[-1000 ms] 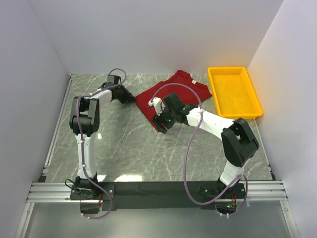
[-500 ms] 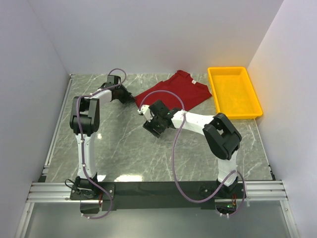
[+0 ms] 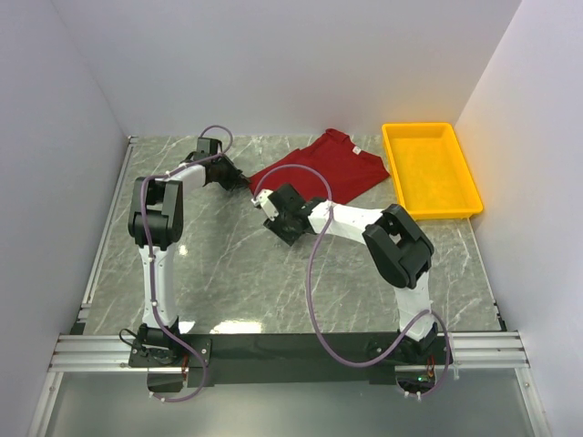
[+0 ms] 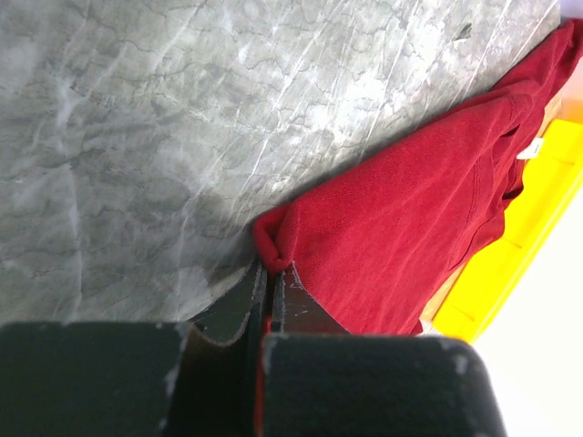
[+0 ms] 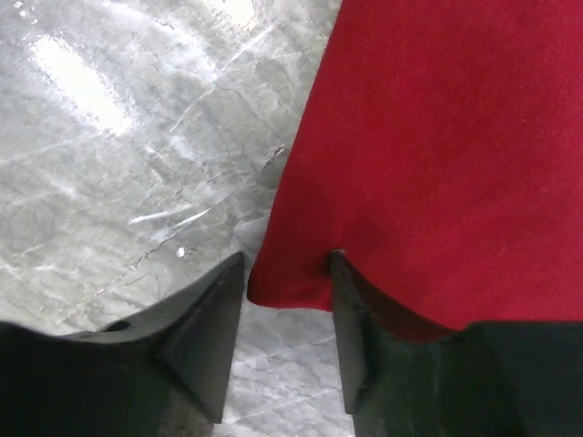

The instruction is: Fold and stack the t-shirts

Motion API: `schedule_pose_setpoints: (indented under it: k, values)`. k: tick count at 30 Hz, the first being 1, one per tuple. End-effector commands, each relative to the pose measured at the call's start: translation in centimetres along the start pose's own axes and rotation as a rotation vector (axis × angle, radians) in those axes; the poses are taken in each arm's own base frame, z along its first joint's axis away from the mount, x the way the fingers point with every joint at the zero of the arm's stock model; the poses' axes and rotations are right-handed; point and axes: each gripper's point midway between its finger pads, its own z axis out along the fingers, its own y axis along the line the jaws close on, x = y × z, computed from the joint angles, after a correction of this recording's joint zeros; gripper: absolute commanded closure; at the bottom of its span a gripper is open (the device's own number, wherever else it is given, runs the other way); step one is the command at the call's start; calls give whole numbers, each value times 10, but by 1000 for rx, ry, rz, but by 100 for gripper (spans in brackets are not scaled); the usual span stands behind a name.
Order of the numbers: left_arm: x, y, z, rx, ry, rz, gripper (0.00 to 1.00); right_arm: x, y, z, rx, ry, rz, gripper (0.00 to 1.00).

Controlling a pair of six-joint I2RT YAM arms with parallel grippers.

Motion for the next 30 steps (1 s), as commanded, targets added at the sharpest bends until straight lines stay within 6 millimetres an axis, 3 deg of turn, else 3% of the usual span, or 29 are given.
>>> schedule_pose_setpoints:
  k: [1, 3, 7, 10, 14, 17, 18, 19, 21, 22, 23, 25, 27, 28, 30]
  values:
    - [-6, -26, -9, 76, -16, 48, 100, -2, -2, 8, 19, 19, 12, 57]
    - [-6, -27, -10, 77, -15, 51, 100, -1, -2, 9, 17, 28, 13, 62]
    - [-5, -28, -14, 86, -18, 57, 100, 3, -2, 6, 14, 29, 3, 88]
    - [-4, -32, -22, 96, -23, 65, 100, 1, 1, -3, -5, 8, -8, 100]
    - [-4, -42, -51, 124, -57, 90, 100, -12, 14, -29, -101, -58, -33, 100]
    - [3, -27, -66, 110, -56, 80, 100, -23, 23, -49, -160, -111, -44, 100]
    - [3, -31, -79, 122, -71, 92, 100, -28, 31, -58, -204, -135, -48, 100]
    - [8, -17, -83, 104, -60, 74, 100, -30, 34, -63, -222, -144, -43, 100]
    - [11, -16, -102, 117, -73, 81, 100, -33, 44, -74, -271, -167, -41, 100]
    - [17, 0, -105, 91, -63, 63, 100, -33, 49, -77, -287, -167, -32, 100]
    - [18, -2, -117, 103, -73, 69, 100, -33, 55, -80, -302, -168, -33, 100]
    - [30, 21, -125, 67, -53, 50, 100, -33, 66, -89, -342, -164, -24, 100]
    - [38, 26, -141, 63, -59, 58, 100, -36, 78, -99, -372, -177, -23, 100]
    - [47, 42, -144, 38, -43, 38, 100, -37, 85, -104, -394, -181, -15, 100]
    - [54, 46, -160, 38, -53, 47, 100, -41, 98, -116, -417, -200, -22, 100]
